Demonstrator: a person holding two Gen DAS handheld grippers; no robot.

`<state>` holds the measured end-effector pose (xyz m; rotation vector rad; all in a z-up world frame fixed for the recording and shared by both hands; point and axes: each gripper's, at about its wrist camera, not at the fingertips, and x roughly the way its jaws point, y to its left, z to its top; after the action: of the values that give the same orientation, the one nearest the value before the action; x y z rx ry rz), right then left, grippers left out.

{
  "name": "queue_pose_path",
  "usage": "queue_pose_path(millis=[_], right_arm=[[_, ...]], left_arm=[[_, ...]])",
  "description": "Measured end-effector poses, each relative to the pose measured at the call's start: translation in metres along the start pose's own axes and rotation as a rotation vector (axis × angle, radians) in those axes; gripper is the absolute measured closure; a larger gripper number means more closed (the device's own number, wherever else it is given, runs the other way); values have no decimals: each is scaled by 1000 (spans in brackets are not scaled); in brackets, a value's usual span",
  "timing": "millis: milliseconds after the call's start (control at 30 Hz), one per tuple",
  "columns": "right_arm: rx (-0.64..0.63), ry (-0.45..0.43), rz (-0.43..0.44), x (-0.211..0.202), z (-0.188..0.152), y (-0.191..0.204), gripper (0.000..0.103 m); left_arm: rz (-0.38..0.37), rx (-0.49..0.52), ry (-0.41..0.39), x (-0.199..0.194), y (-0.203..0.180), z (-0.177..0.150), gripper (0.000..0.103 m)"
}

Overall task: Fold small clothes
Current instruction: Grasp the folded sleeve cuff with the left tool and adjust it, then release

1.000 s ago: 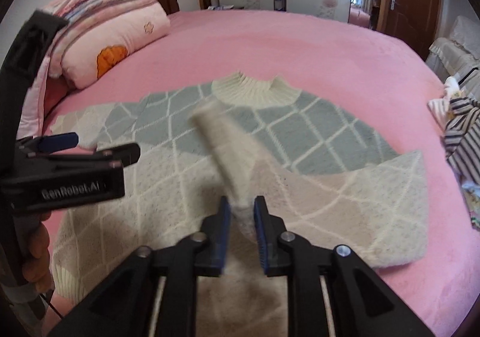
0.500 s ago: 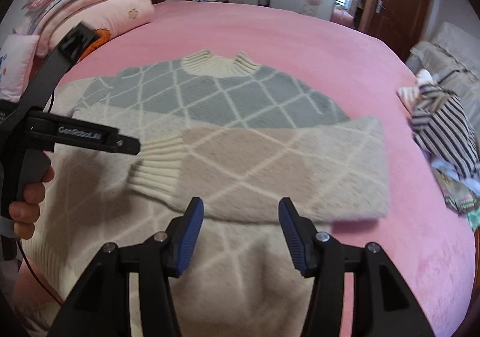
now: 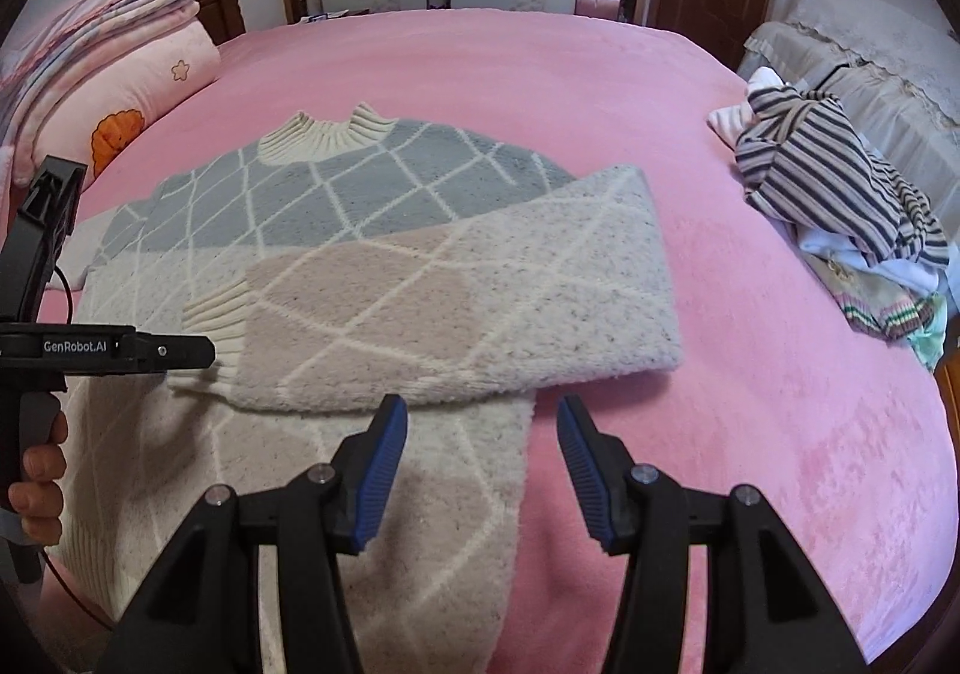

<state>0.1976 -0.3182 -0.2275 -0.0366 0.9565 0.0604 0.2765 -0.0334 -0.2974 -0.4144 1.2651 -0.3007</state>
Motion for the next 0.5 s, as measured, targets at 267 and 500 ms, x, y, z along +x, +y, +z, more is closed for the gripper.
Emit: queue_pose_path(millis=[267, 500], right_arm=[[10, 3, -15, 5, -2, -6, 51], [32, 0, -38, 5, -2, -15, 51]], left_arm=[[-27, -40, -1, 14, -4, 15, 78], [13, 59, -76, -15, -34, 21, 94]])
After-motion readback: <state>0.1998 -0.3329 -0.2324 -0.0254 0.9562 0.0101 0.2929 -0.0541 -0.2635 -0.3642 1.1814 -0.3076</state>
